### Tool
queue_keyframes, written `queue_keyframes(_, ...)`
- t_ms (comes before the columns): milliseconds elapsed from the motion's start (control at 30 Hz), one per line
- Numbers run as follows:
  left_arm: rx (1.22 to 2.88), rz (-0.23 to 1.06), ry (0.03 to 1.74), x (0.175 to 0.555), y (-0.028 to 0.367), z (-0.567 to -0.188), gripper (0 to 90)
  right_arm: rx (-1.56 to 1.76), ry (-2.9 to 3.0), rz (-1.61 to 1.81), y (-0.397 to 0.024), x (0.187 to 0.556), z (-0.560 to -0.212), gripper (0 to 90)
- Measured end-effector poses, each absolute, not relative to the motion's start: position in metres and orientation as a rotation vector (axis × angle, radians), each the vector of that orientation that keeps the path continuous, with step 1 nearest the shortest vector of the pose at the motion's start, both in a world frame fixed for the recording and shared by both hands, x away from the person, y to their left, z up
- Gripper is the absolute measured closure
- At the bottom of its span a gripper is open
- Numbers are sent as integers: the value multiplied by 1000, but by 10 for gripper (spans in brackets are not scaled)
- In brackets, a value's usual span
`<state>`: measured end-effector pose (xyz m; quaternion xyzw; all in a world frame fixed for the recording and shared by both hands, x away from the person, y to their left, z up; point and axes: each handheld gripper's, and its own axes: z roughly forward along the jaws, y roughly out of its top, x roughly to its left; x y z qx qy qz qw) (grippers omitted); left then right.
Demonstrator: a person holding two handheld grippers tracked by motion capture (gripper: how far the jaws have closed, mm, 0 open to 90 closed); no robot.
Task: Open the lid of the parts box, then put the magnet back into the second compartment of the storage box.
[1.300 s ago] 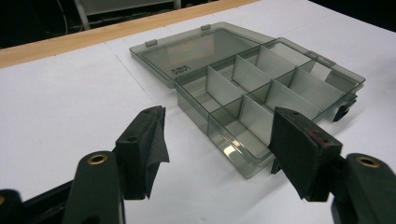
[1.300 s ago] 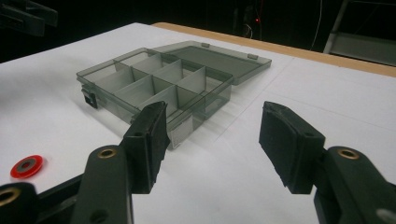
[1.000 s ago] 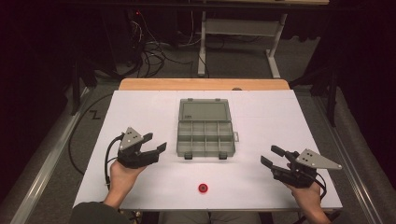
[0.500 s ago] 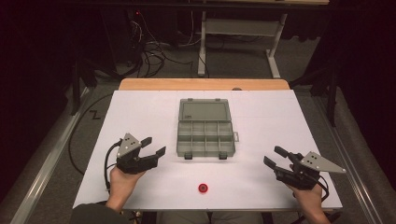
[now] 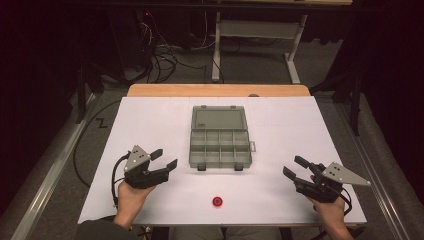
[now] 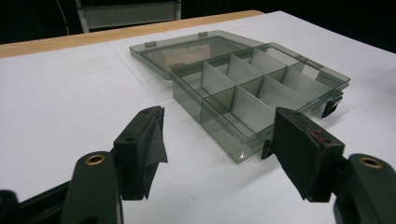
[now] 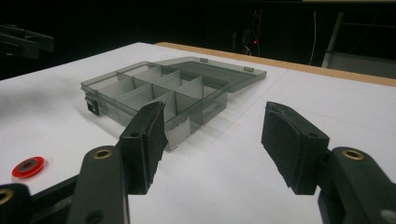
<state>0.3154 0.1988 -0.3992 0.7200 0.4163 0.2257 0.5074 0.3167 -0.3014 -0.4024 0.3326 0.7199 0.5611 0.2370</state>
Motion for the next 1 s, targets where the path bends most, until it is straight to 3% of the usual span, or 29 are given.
queue_keyframes(1000,1881,476,966,324,174,-381,376,911,1969,1538,-301,315,-403,415)
